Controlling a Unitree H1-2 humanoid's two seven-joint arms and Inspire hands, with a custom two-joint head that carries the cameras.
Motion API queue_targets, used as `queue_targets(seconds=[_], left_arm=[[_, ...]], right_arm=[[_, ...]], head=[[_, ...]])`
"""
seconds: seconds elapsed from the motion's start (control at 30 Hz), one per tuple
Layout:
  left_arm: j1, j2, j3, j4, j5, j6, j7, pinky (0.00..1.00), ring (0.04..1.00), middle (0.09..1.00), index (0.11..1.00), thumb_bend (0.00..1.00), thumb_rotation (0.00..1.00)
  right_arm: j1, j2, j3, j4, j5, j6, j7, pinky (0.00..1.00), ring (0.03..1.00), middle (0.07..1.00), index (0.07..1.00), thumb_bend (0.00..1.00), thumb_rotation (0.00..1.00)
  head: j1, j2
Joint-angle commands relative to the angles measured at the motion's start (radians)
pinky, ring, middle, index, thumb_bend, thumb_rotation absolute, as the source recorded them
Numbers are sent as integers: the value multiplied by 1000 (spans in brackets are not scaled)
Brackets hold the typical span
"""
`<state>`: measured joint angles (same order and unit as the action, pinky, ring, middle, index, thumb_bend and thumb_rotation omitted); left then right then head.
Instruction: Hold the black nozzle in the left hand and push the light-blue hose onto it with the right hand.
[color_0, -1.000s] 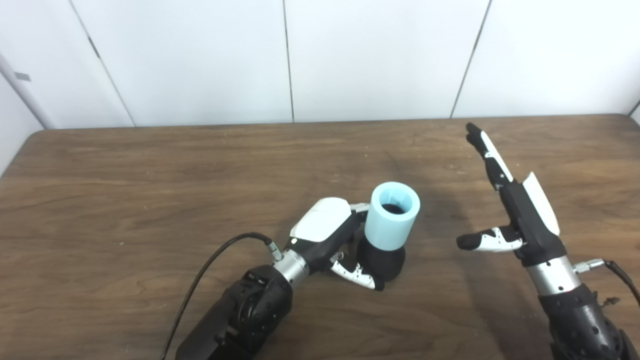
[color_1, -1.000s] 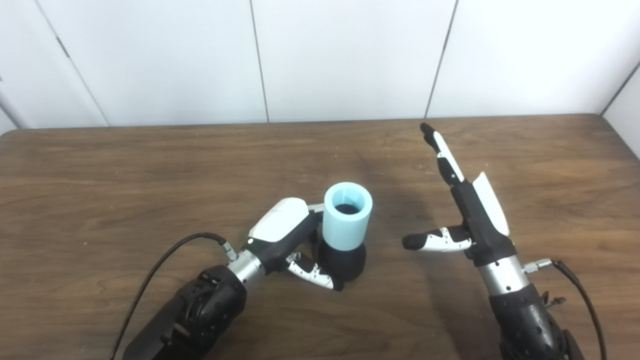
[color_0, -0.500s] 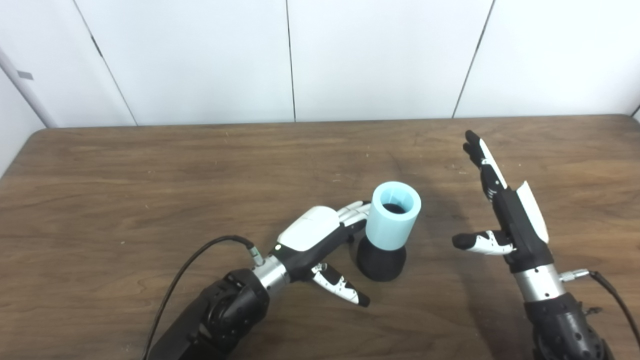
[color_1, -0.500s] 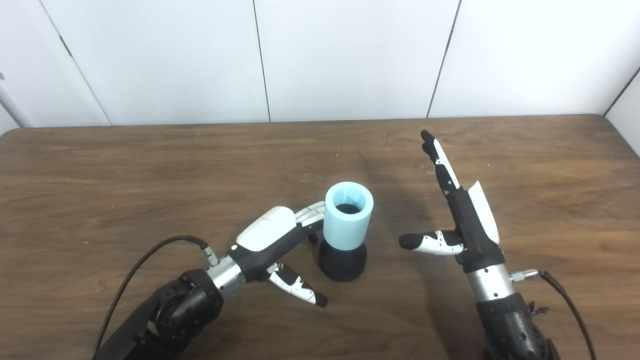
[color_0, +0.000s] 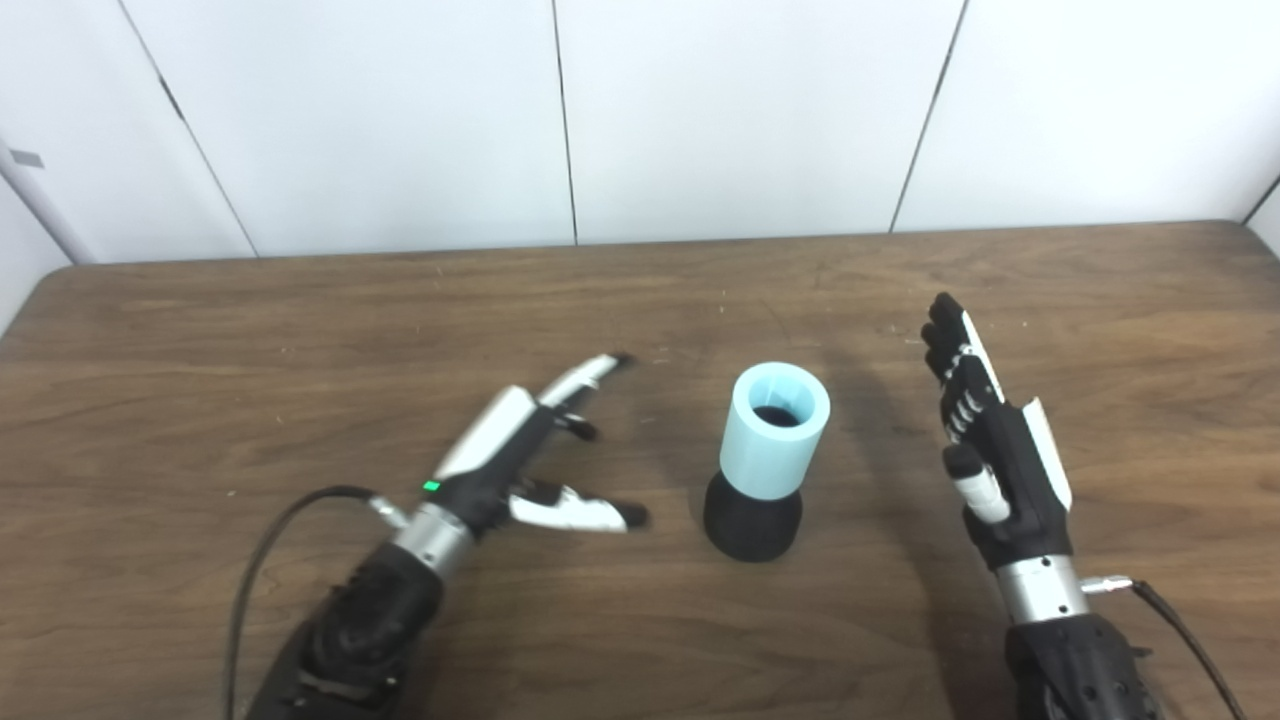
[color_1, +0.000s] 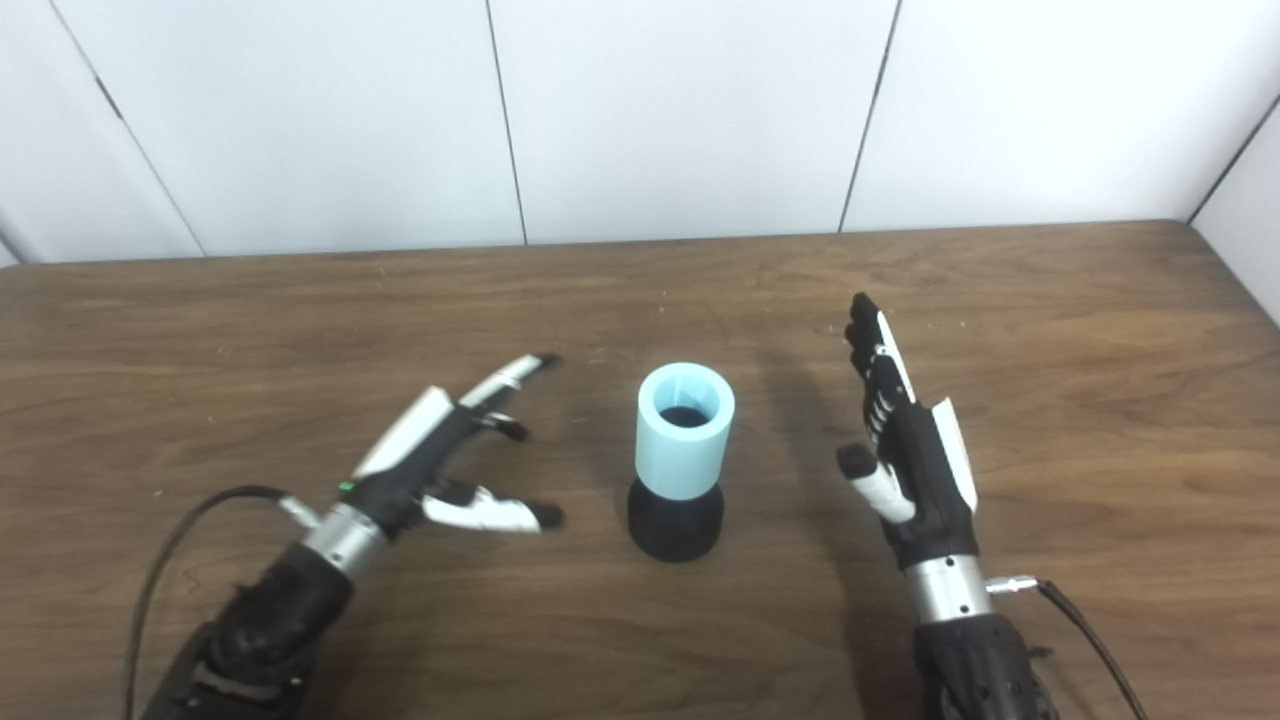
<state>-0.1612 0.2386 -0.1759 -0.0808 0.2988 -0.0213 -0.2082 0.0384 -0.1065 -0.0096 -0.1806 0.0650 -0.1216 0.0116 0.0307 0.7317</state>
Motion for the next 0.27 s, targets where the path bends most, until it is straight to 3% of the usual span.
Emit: queue_targets(seconds=[0.0,0.23], left_arm=[[1,-25,33,-50,-50,-7,30,979,986,956,914,1000,495],[65,-93,126,-90,-182,-26,75,984,970,963,930,1000,562]], right_arm=[[-18,11,-7,-12,47,9,17,1000,1000,1000,1000,864,928],[-13,29,-12,-4,85,26,33,1000,1000,1000,1000,845,965]], head=[[2,-1],[9,-4]])
